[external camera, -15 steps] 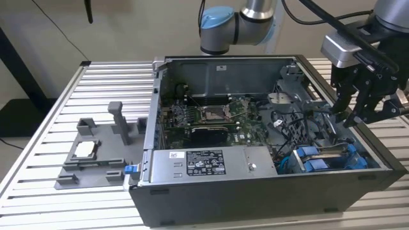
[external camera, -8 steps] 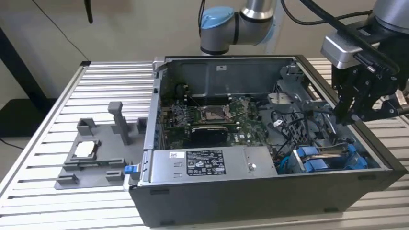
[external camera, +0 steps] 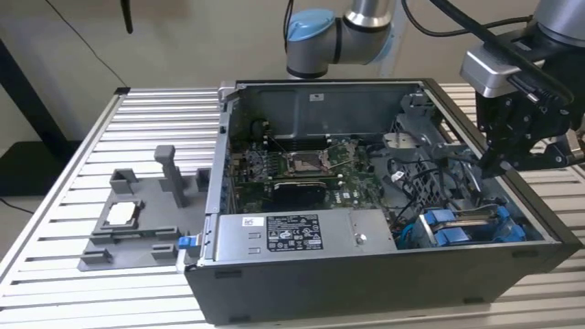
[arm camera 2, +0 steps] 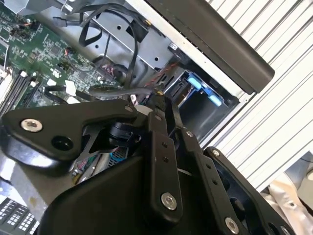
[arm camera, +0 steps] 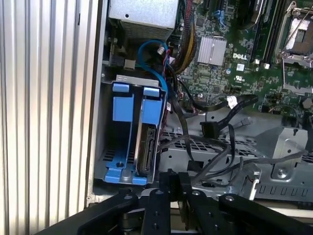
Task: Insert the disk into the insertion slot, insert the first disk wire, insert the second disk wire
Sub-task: 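Insert the first disk wire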
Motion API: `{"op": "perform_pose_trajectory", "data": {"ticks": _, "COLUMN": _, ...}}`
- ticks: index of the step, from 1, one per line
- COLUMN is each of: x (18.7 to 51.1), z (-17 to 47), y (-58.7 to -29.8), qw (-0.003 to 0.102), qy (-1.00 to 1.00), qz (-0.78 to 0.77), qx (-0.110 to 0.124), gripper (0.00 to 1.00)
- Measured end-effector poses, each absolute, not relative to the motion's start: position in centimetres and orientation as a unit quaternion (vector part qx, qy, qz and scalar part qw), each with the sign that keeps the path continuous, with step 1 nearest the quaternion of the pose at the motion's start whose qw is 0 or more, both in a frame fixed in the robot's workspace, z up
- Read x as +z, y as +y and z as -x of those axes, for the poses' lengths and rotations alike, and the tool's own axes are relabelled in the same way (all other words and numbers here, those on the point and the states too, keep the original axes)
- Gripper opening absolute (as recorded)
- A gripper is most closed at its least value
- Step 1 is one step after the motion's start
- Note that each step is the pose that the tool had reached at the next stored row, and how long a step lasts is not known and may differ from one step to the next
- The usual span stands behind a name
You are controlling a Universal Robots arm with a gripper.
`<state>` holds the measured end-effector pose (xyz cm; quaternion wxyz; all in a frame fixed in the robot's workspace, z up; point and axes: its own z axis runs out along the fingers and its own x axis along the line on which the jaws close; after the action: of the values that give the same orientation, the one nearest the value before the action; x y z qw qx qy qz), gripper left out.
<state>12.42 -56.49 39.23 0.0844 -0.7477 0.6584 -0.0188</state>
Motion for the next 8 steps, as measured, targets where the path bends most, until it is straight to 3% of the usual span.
{"op": "perform_pose_trajectory", "data": {"ticks": 5, "x": 39.2, "z": -13.2, "y": -56.5, "qw": 0.051, "qy": 0.660, "qz": 0.750, "qx": -0.012, "gripper": 0.19}}
{"op": "perform_pose_trajectory", "data": {"ticks": 8, "x": 39.2, "z": -13.9, "y": -56.5, "qw": 0.038, "qy": 0.660, "qz": 0.750, "qx": -0.007, "gripper": 0.19}}
